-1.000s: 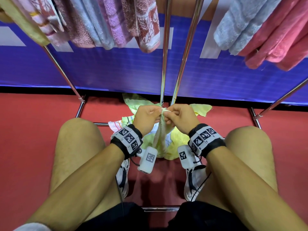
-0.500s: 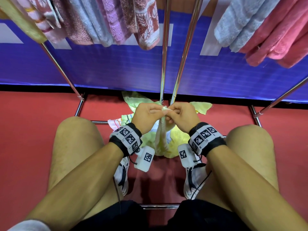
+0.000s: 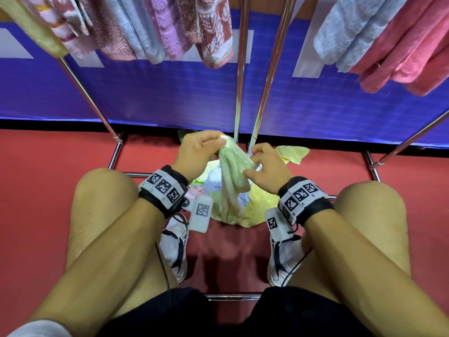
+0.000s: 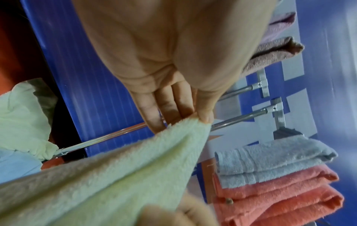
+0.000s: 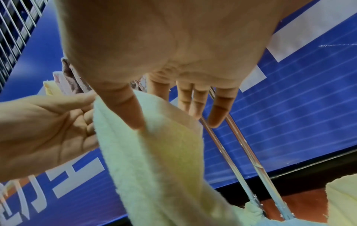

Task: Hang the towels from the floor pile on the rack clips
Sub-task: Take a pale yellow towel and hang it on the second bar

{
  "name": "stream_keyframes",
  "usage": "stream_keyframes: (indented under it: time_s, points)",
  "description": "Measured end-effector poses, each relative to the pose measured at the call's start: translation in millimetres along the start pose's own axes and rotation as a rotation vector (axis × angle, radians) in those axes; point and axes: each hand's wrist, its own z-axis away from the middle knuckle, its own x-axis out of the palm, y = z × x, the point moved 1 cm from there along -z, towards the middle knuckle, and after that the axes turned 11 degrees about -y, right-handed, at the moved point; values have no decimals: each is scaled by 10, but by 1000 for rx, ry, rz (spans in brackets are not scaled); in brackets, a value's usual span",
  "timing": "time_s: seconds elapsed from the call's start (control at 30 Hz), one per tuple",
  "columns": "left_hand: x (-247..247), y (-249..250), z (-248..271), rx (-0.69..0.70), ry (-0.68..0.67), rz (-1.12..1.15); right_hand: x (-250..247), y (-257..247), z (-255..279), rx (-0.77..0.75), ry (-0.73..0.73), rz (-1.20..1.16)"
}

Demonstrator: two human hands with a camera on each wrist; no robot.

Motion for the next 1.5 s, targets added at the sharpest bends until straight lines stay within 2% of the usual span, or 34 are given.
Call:
stream_keyframes:
  time_s: [0.1,0.17,0.3,0.47,0.6,0.67,0.83,1.07,1.33,1.5]
  points:
    - [-134,6,-23,15,93,35,20,110,-37,117,-129,117]
    - [-215,-17,-28,34,122,32,8,106,-30,122,-132,120]
    - [-319,-81,-26,42,215,-15,-89,24,52,43,76,76]
    - [-384,-143,-28,42,320,-11,-190,-103,102,-144,319,-129]
    - [-389,-153,-44,30,350,19,-233,-138,105,-169,489,-292]
    - [-387,-166,-55,14,372,44,-281,-144,93,-153,501,-344]
    - [-344,-185,-46,-4,379,40,-325,-129,105,-159,501,-303]
    - [-258,-129,-51,-18,388,-11,-393,-125,124,-117,602,-246]
    - [-148,-193,-89,-4,428,-110,-357,-114,92,17,537,-218]
    - [-57,-184,-64,7,391,-137,-338,-169,115,-14,449,-243]
